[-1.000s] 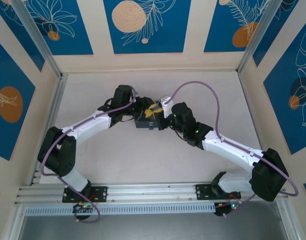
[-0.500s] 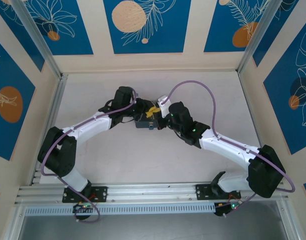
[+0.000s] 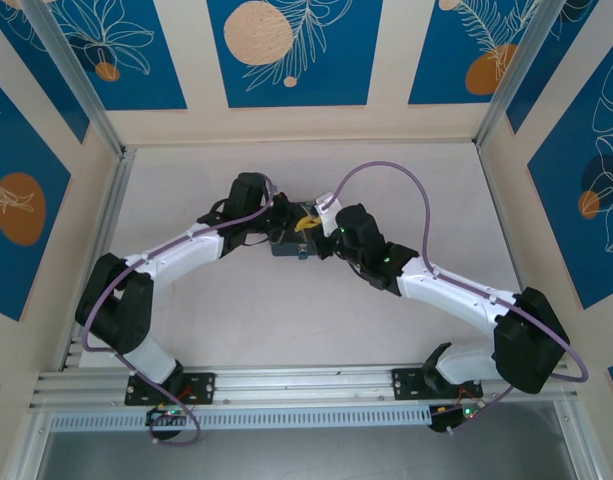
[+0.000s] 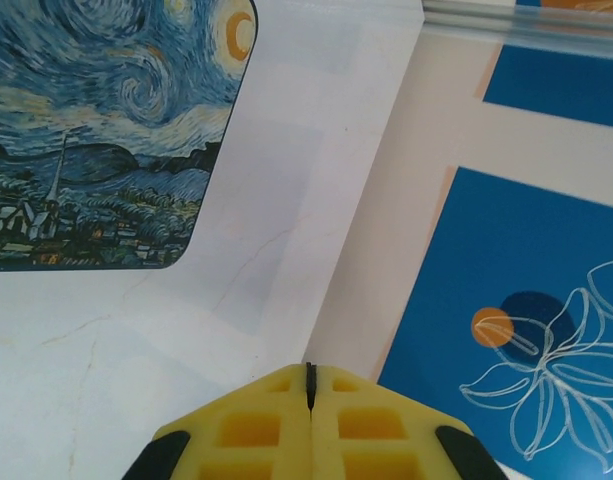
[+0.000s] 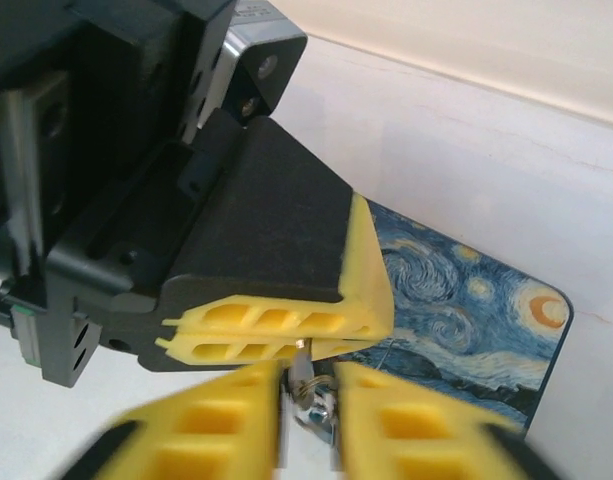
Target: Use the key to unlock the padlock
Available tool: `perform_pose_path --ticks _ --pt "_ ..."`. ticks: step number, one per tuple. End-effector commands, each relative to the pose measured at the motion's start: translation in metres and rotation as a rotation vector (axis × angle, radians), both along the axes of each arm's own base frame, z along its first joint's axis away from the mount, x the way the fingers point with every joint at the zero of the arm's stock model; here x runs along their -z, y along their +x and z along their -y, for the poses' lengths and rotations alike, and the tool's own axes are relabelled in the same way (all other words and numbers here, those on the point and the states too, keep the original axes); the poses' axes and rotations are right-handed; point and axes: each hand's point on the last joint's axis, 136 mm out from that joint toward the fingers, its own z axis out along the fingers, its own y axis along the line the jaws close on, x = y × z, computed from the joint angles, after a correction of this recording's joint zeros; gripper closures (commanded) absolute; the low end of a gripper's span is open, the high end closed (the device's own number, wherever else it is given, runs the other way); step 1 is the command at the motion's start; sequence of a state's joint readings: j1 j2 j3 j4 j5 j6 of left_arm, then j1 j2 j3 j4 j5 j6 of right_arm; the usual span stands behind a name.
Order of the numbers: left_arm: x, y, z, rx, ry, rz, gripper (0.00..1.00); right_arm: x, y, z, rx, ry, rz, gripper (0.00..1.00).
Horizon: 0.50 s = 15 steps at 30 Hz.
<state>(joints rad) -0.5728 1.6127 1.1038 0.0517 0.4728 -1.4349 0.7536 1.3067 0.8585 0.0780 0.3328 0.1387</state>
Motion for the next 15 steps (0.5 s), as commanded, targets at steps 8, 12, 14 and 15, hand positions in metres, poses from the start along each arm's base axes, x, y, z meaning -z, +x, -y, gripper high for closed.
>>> perform_pose_path --ticks 8,12,14,15 --pt "-0.043 0.017 -0.024 0.107 0.367 0.505 1.0 -0.044 0.001 0.067 0.165 0.417 -0.203 0.47" --pt "-0.057 0.019 -0.034 0.088 0.414 0.604 1.0 -0.046 0.002 0.076 0.168 0.639 -0.354 0.35" --pt "-0.066 0.02 -0.031 0.08 0.381 0.676 1.0 -0.045 0.004 0.073 0.146 0.739 -0.425 0.34" --pt "-0.067 0.022 -0.03 0.067 0.364 0.695 1.0 -0.045 0.006 0.07 0.139 0.774 -0.453 0.34"
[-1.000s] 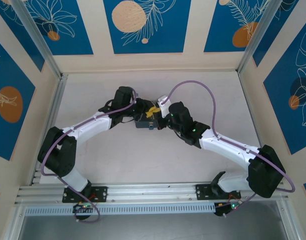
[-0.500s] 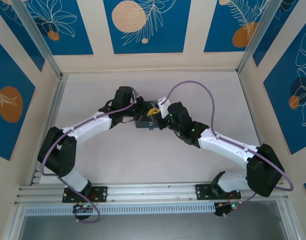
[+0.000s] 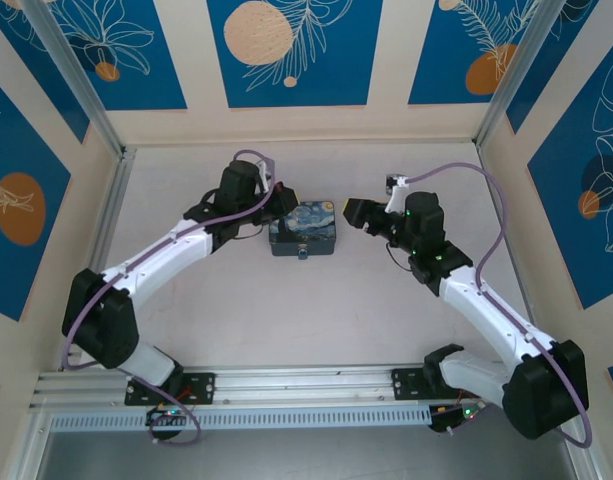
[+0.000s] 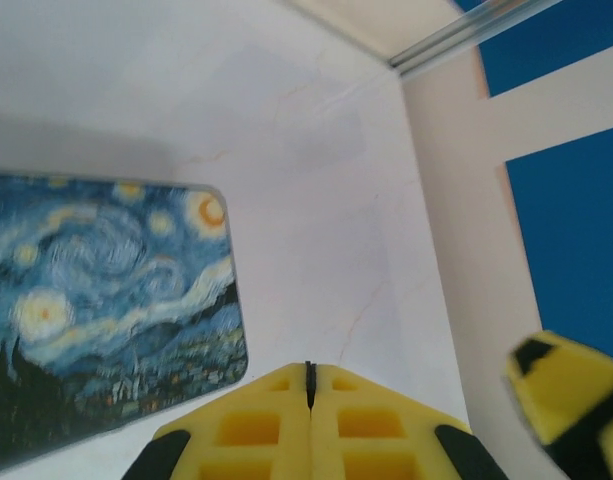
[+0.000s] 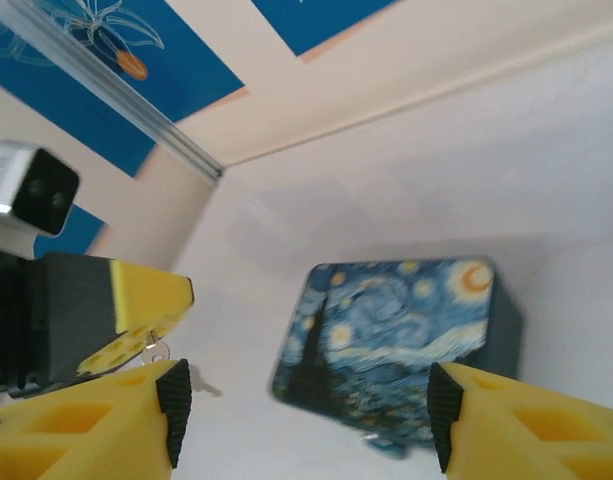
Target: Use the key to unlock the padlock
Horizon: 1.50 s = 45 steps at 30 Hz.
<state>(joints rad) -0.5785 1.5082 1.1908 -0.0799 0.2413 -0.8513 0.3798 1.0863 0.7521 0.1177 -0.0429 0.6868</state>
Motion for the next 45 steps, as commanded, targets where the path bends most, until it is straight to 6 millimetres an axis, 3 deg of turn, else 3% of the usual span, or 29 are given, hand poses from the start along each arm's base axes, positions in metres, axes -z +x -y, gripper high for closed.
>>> perform_pose_path --ticks 1,14,24,37,45 --pt "-0.017 0.004 -0.001 0.004 0.005 0.164 1.0 -0.002 -0.009 -0.024 -0.112 0.253 -0.145 0.34" --pt "-0.041 0.017 -0.001 -0.098 -0.24 0.342 1.0 -0.011 0.017 -0.061 -0.246 0.524 -0.178 0.31" --pt "-0.043 0.017 -0.013 -0.198 -0.355 0.355 1.0 -0.002 0.041 -0.09 -0.337 0.701 -0.185 0.46" --pt "-0.03 0.022 -0.025 -0.285 -0.387 0.323 1.0 -0.006 0.033 -0.127 -0.406 0.739 -0.182 0.56" --pt "-0.028 0.023 -0.025 -0.291 -0.388 0.32 1.0 -0.01 0.032 -0.138 -0.433 0.751 -0.181 0.61"
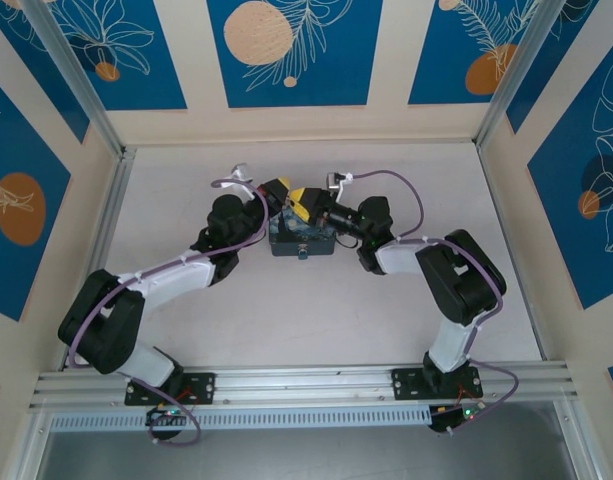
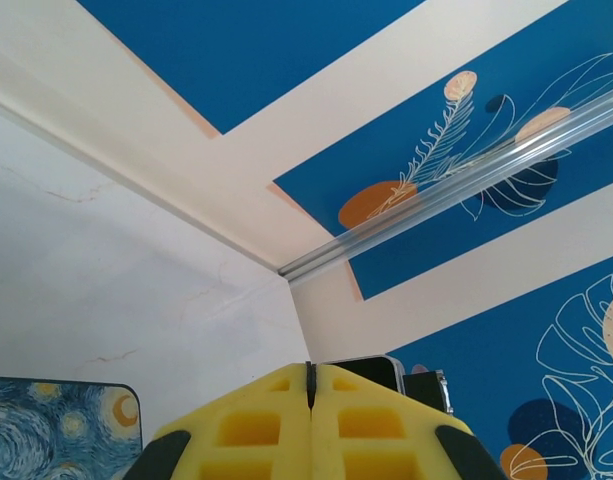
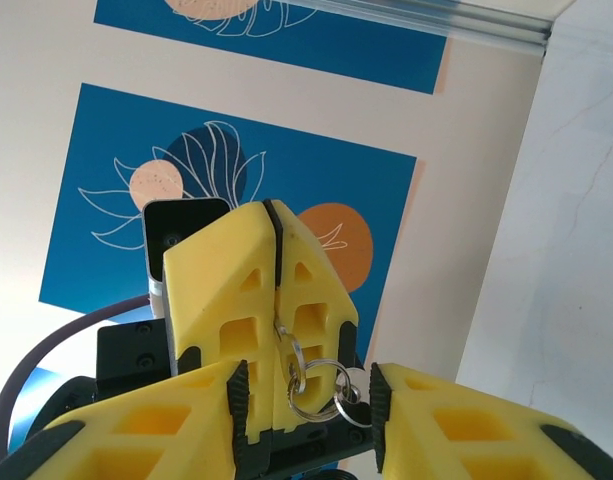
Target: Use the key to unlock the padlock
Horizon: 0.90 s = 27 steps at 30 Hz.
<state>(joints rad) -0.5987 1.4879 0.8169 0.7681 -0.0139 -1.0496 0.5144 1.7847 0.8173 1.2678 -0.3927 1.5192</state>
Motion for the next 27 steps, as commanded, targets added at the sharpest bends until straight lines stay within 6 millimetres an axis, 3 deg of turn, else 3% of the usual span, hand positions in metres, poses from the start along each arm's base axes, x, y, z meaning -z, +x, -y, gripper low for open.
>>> perform_pose_path --ticks 1,14,27 --pt "0.0 -0.001 0.0 -0.013 -0.021 0.011 1.0 -0.014 0.003 -0.003 0.008 0.034 0.042 0.61" --pt "0.004 -0.001 0.001 -0.019 -0.026 0.0 1.0 -0.023 0.01 -0.007 0.01 0.068 0.051 0.73" --pt "0.003 0.001 -0.001 -0.039 -0.025 0.001 1.0 -0.01 0.008 -0.006 0.002 0.063 0.026 0.79"
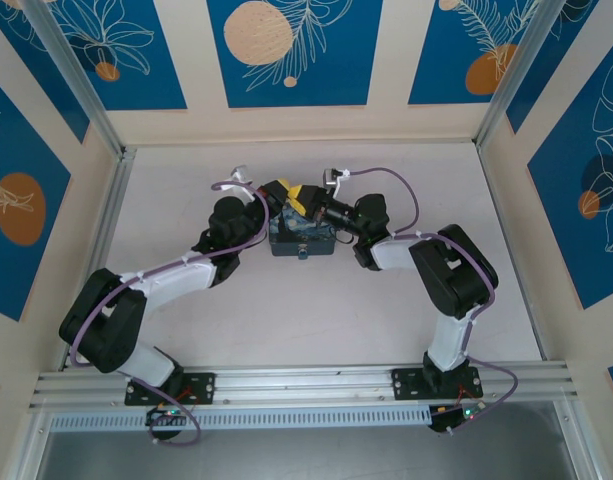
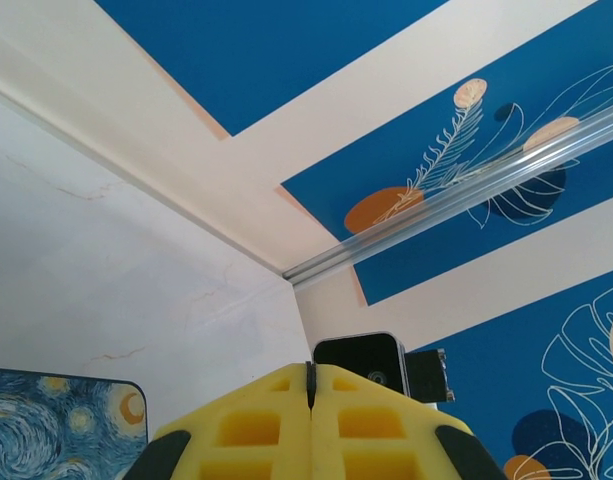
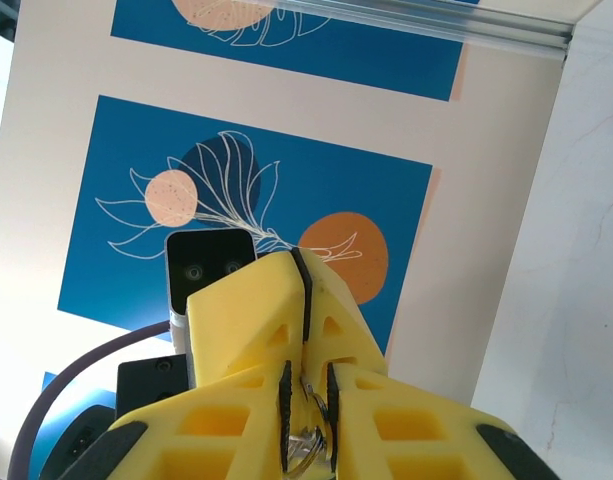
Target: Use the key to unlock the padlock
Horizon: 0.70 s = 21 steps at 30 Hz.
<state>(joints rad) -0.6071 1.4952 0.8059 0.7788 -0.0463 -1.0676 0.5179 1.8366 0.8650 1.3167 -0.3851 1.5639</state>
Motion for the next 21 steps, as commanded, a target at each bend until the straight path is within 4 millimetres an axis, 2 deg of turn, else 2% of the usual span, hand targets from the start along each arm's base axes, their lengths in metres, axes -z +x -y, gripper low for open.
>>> perform_pose_path --ticks 1,21 --pt "-0.0034 -0.0001 0.0005 -0.016 -0.016 0.019 1.0 -0.003 -0.0015 0.0002 0.007 0.021 0.024 0.8" --pt "-0.0043 0.002 -0.001 -0.029 -0.009 0.018 1.0 -0.0017 -0.0072 -0.0024 -0.016 0.028 0.026 0.79"
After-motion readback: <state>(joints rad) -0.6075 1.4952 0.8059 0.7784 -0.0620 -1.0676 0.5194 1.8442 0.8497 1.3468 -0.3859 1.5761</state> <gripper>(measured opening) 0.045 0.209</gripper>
